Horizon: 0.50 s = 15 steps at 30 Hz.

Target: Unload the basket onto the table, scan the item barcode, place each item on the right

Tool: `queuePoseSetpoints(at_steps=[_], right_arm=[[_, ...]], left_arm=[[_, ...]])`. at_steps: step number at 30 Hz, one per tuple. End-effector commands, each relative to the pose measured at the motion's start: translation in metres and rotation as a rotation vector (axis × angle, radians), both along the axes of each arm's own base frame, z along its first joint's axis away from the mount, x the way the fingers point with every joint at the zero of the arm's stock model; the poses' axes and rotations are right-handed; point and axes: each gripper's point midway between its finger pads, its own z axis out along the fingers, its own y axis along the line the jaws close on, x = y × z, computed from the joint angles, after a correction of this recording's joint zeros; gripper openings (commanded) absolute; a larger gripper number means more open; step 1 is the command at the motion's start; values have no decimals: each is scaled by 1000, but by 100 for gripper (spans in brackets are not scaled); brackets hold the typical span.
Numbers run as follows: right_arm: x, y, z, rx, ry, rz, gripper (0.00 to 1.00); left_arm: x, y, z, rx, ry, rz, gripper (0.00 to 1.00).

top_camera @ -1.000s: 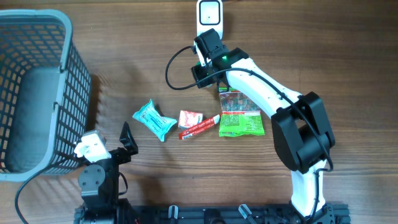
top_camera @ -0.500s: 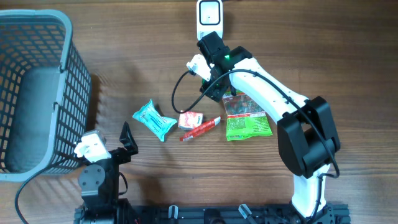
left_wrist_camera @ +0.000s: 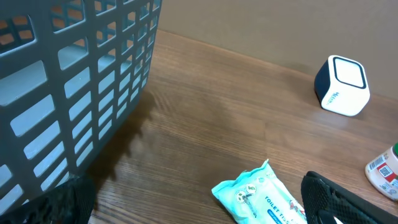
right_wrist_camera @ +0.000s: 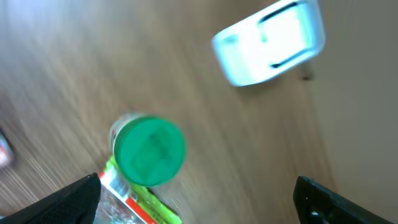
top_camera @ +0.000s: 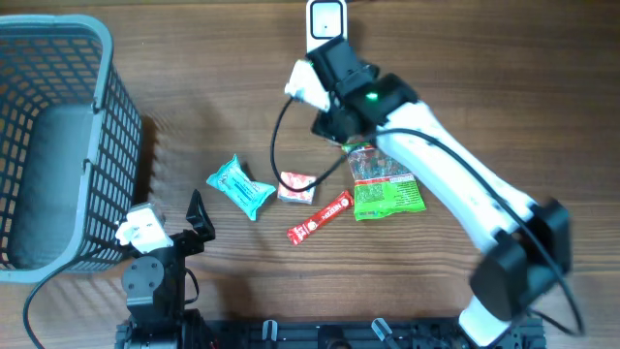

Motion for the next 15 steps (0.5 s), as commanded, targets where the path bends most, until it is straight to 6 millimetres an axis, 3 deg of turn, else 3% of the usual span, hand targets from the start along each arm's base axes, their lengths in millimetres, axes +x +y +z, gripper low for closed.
queuePoseSetpoints(at_steps=[1,3,4,5,8,9,10,12,15], right_arm=[[-23,7,54,501,61,-394,100],[-58,27,52,657,285,-430,100],[-71,37,52,664,353,-351,100],[-76,44,53,655,370,-262,100],[-78,64,61,883,527,-468,100],[-72,65,63,959,550,-588,100],[-66,49,52,1057,605,-961,100],[-81,26,26,1116,767,-1528,100],[-65,16,10,1178,802,-1786,100]], left_arm=[[0,4,-1,23,3,15,100],[0,4,-1,23,3,15,100],[0,4,-1,23,3,15,100],[0,4,-1,23,3,15,100],[0,4,-1,23,3,15,100],[0,4,-1,23,3,15,100],[0,4,-1,23,3,15,100],[0,4,-1,23,3,15,100],[0,4,-1,23,3,15,100]])
